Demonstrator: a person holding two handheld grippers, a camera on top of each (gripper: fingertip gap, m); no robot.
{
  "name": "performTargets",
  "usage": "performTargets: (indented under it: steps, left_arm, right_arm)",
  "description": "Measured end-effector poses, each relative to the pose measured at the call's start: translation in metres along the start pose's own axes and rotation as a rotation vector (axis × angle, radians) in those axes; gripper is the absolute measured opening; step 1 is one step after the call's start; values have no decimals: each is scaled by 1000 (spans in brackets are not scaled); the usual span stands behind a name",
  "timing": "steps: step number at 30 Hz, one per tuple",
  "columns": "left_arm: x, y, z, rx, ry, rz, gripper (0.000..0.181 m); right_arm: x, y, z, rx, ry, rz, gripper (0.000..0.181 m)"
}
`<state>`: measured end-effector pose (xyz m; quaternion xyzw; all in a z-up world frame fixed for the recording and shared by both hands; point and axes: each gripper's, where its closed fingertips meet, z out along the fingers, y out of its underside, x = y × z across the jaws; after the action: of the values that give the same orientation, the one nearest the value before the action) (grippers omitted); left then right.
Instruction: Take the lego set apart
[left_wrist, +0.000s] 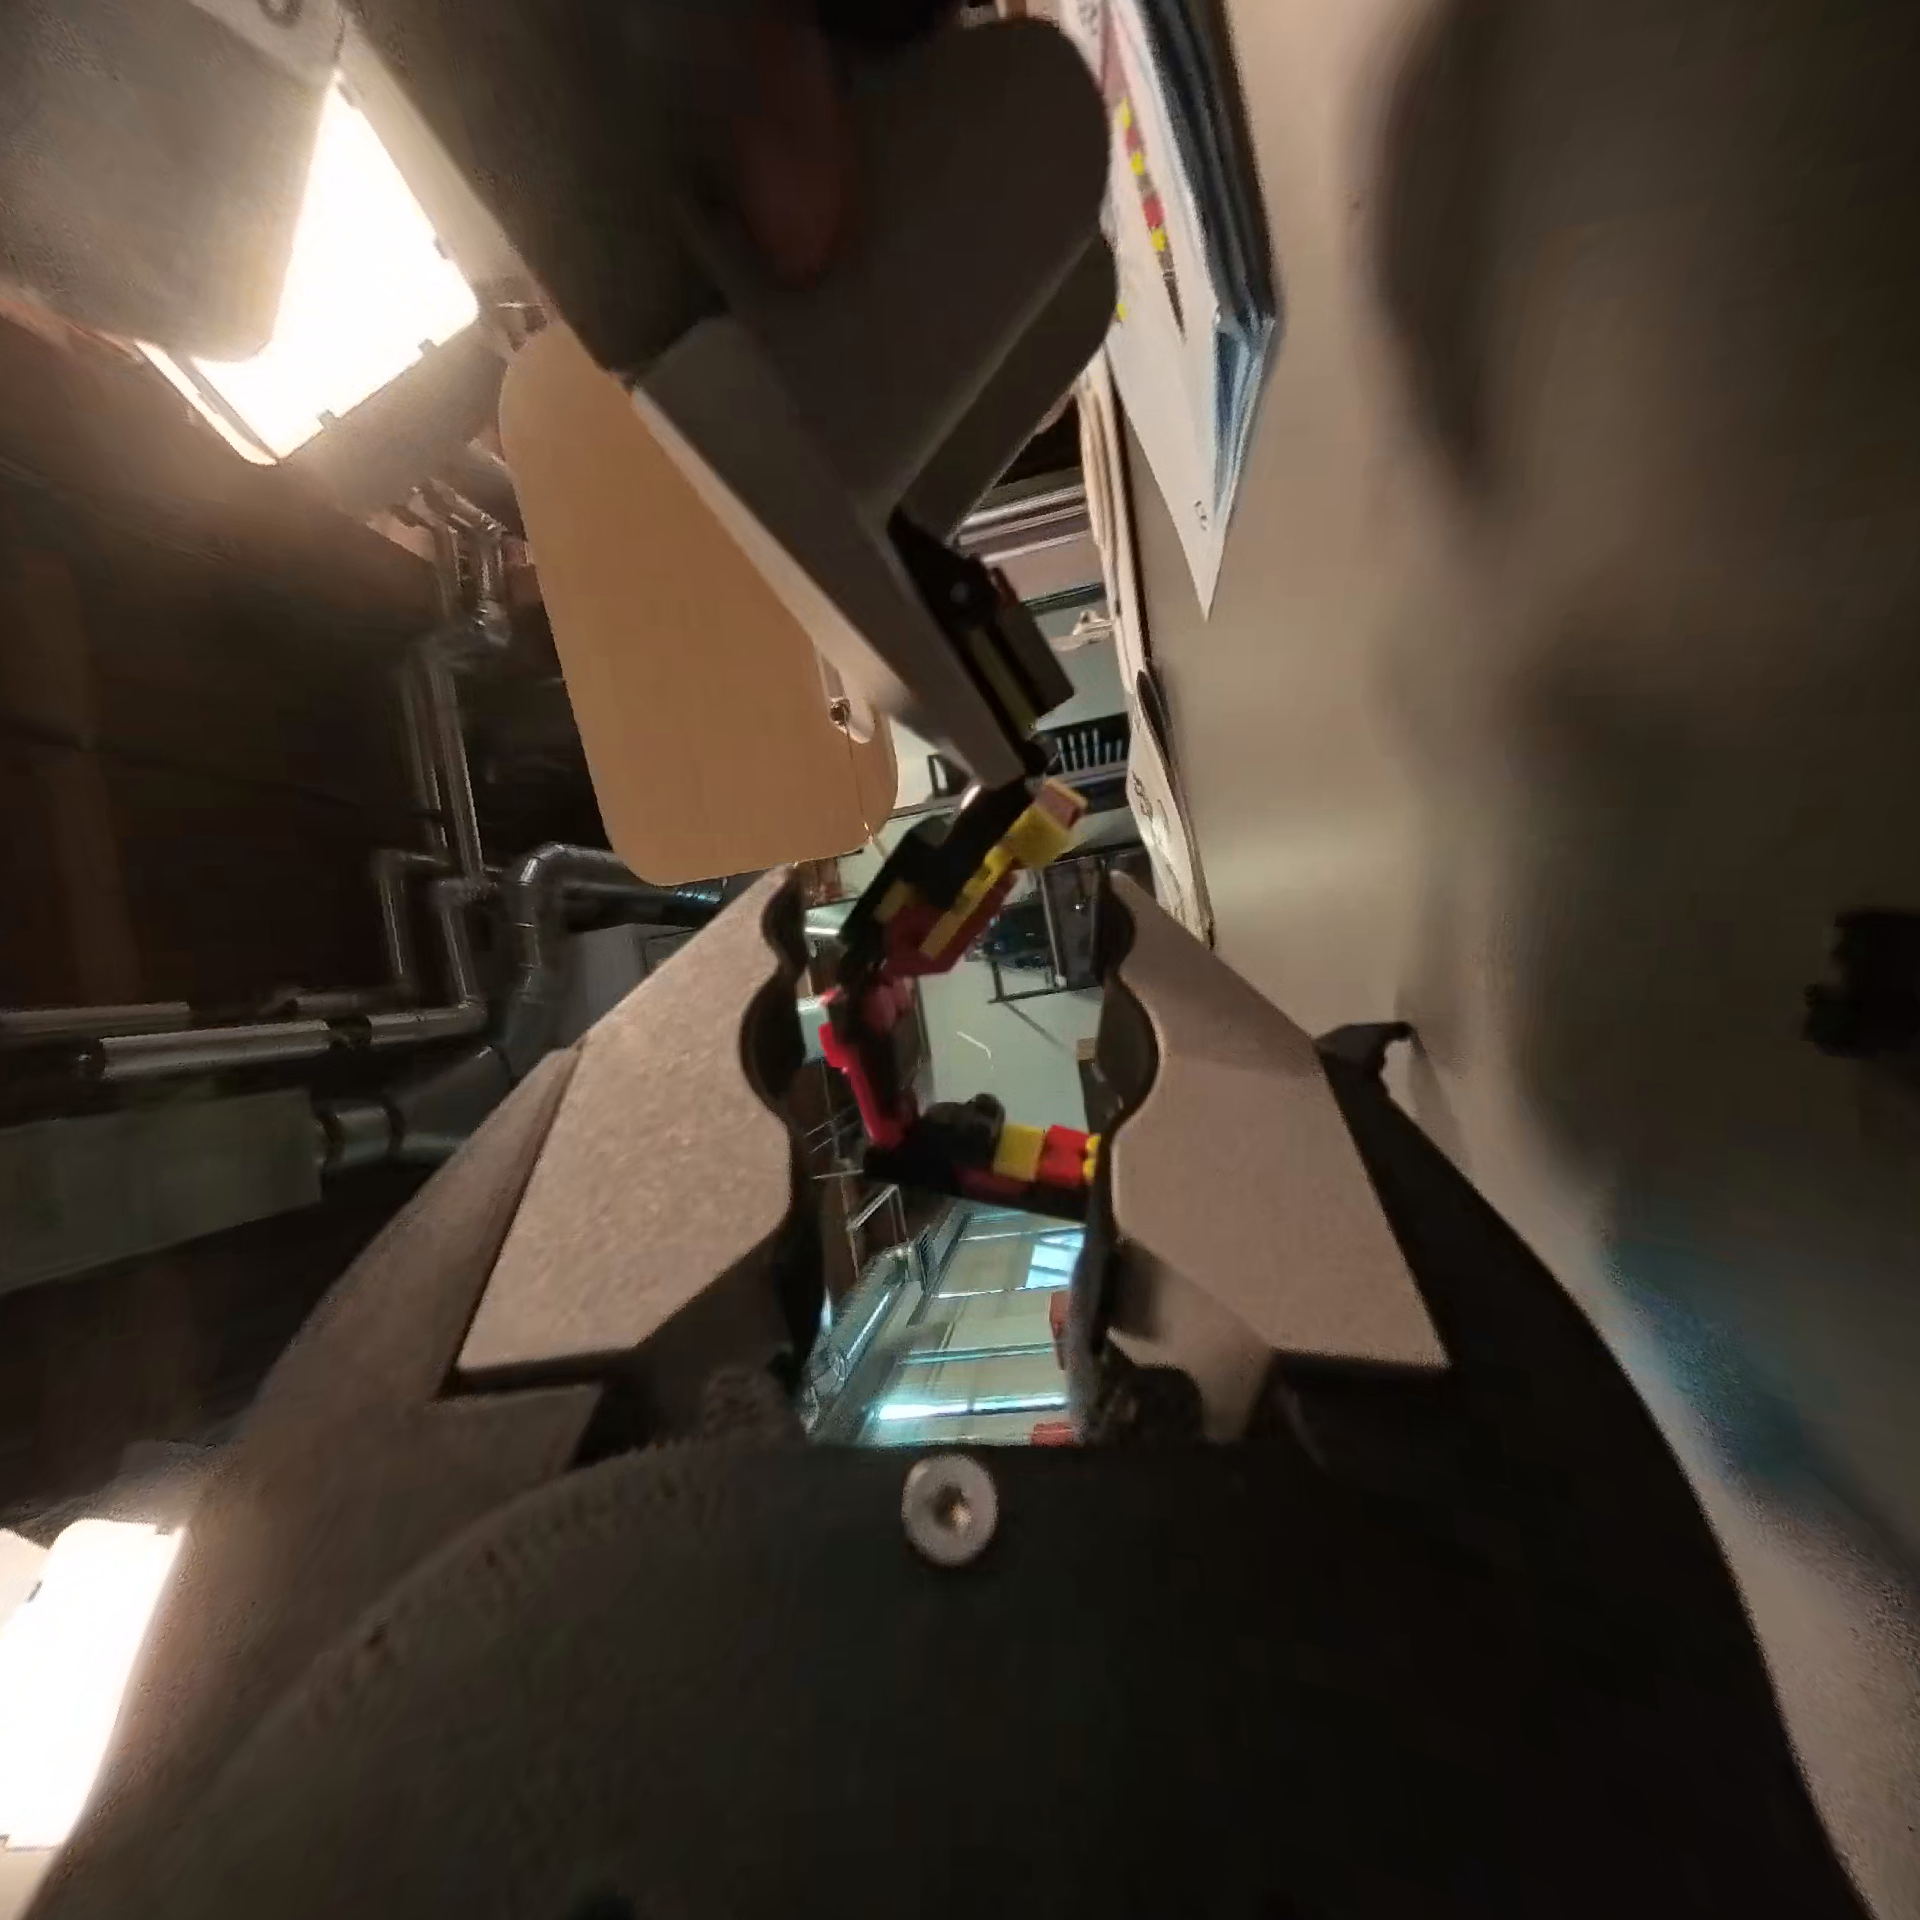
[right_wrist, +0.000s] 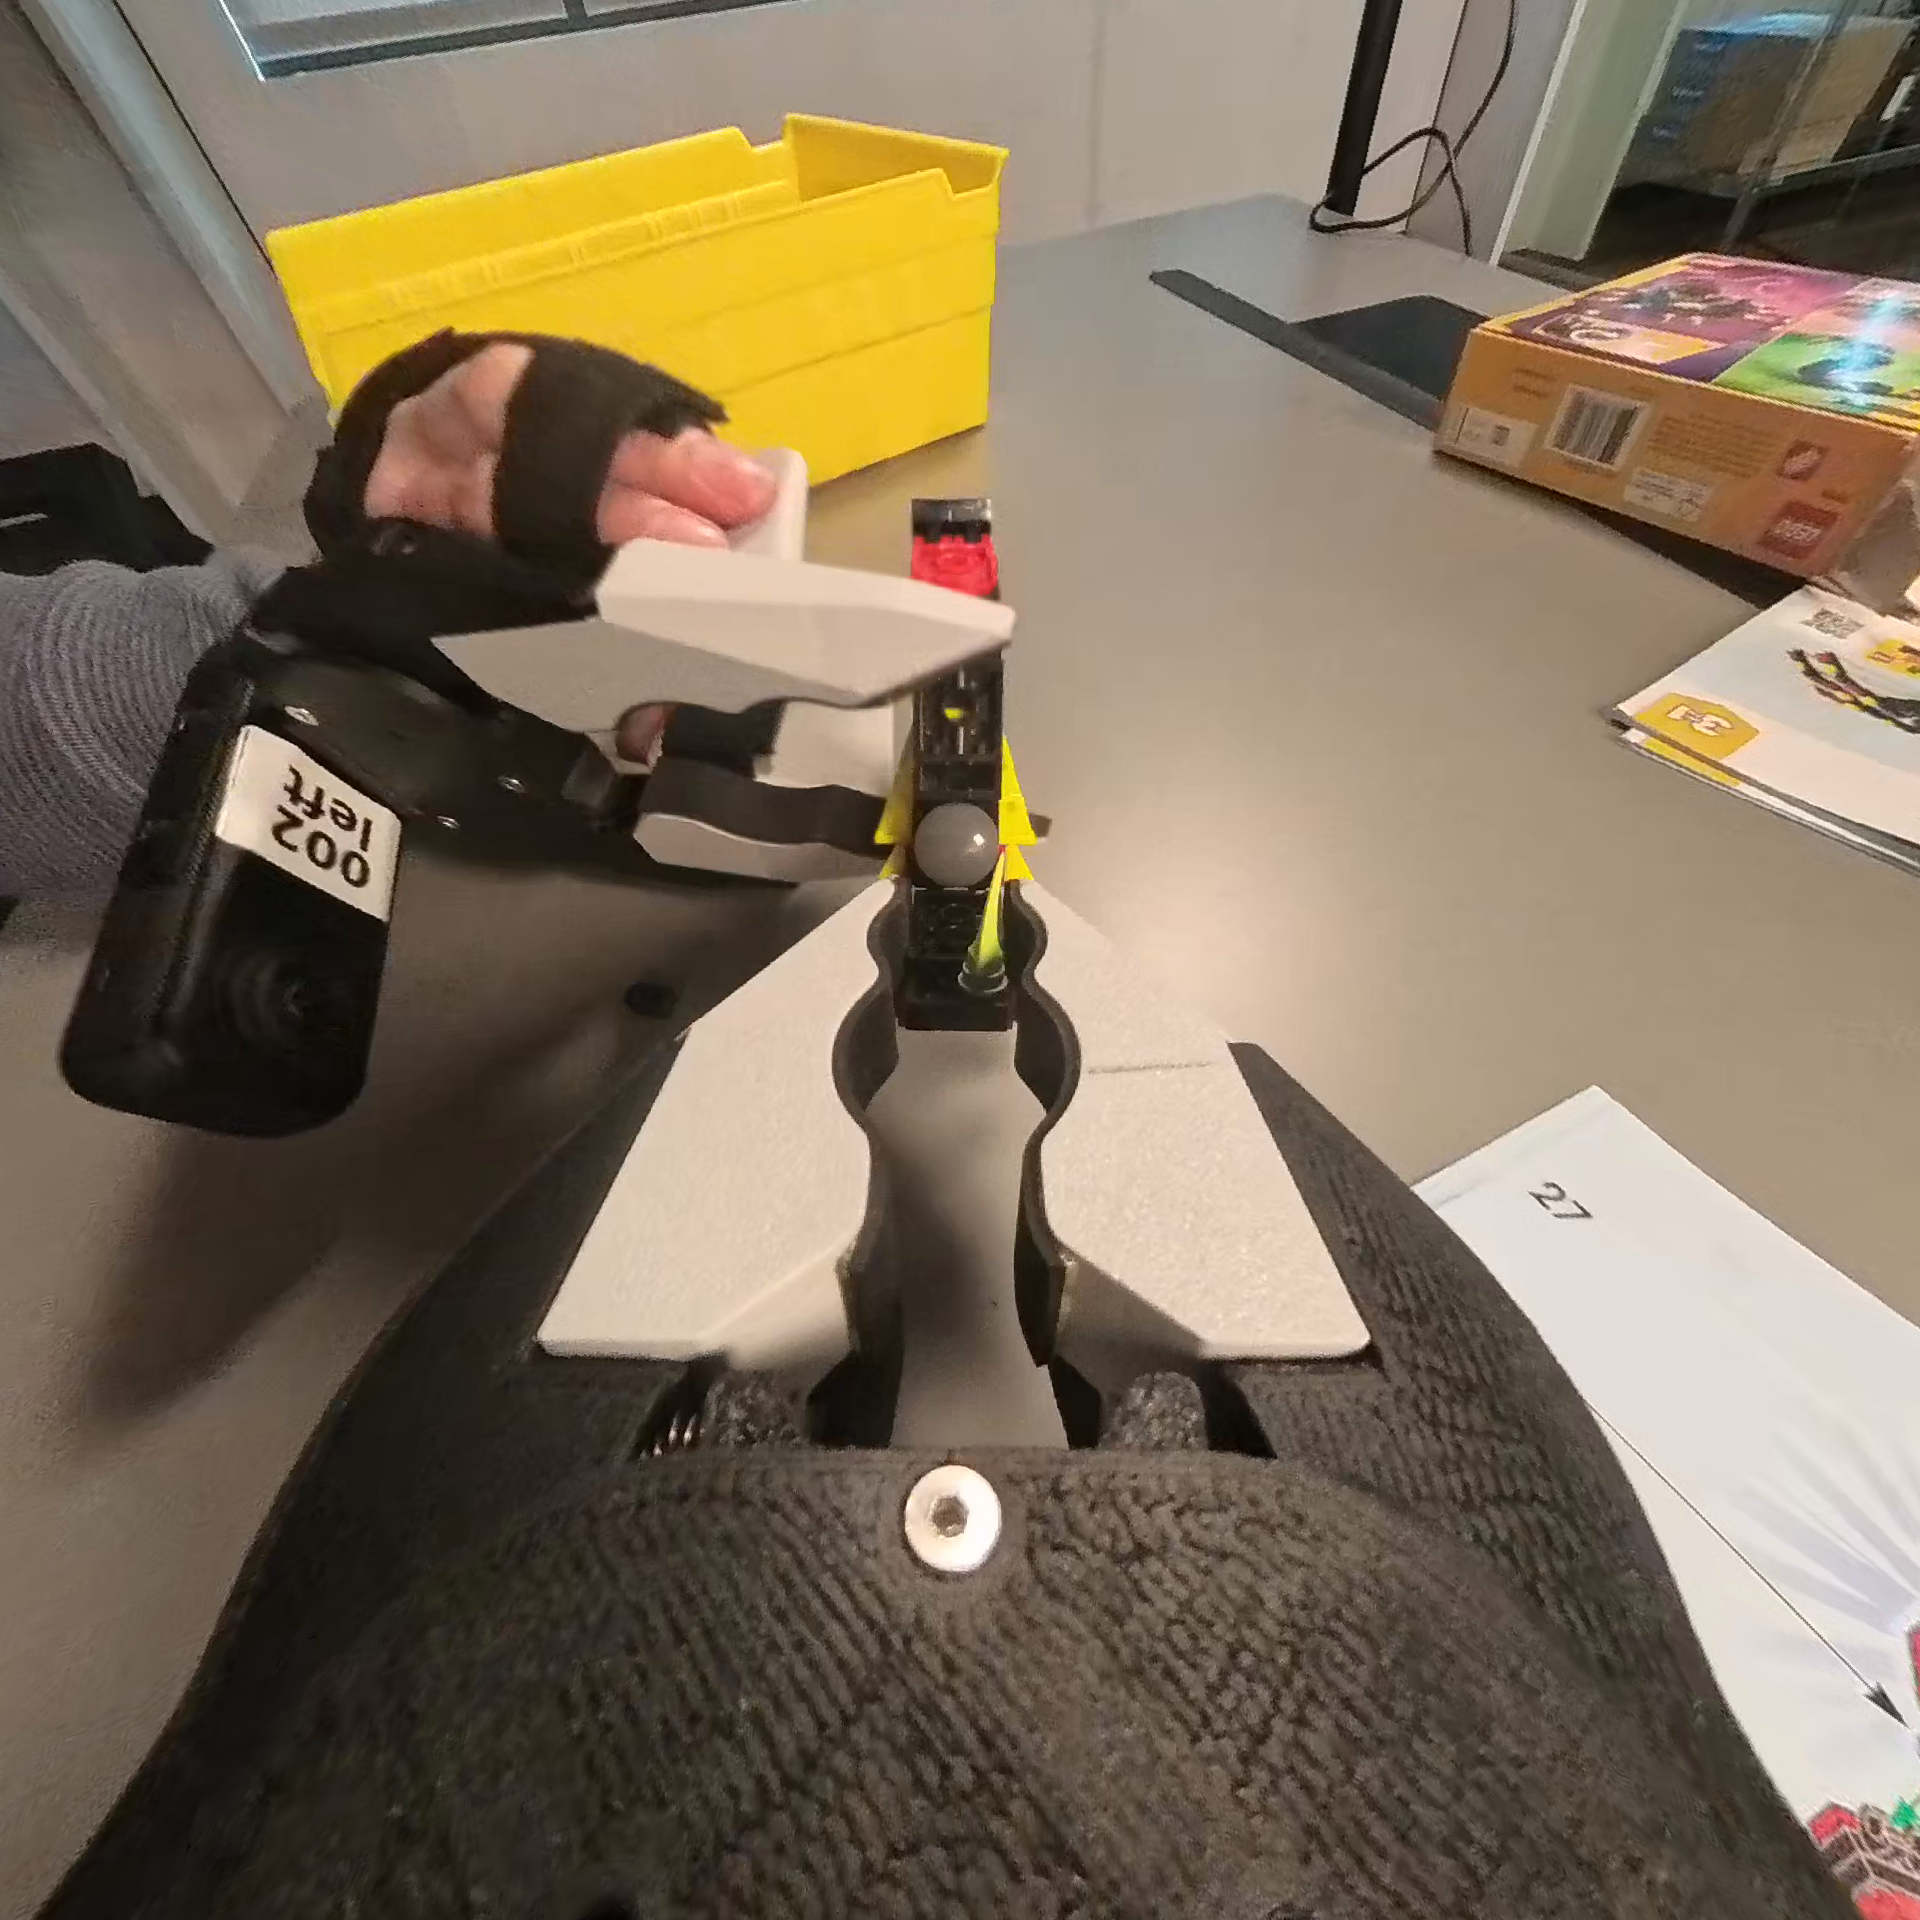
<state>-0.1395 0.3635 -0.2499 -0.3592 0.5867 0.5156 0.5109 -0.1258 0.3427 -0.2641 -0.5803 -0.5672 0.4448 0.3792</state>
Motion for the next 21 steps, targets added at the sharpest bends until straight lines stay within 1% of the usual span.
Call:
performTargets:
  steps: [3,6,8,10,12,13,15,17,19,21]
  left_arm:
    - [-3,1,0,-7,-31,36,36]
    - [-7,5,-2,-34,-40,93,31]
    - [-9,11,-4,-59,-45,123,27]
    - [-9,20,-8,-79,-35,155,24]
    - [-8,31,-12,-92,-23,190,23]
    - [-8,39,-14,-113,-19,212,23]
    - [-11,62,-16,-187,-35,236,22]
    - [-10,81,-20,-235,-29,239,22]
    - [-9,96,-25,-271,-27,246,21]
    - [-10,106,-29,-293,-38,251,22]
  right_arm:
    - [-1,0,1,0,-2,-5,16]
    - [-1,-5,1,34,10,-23,16]
    - [-1,-12,0,83,20,-19,35]
    - [3,-15,-2,112,37,-3,42]
    - [7,-19,-4,144,42,34,41]
    - [8,-17,-4,137,36,54,38]
    - [10,-9,-2,82,41,72,38]
    - [9,-7,1,60,46,58,37]
    - [5,-3,6,18,49,15,31]
    - [-5,3,17,-42,27,-21,25]
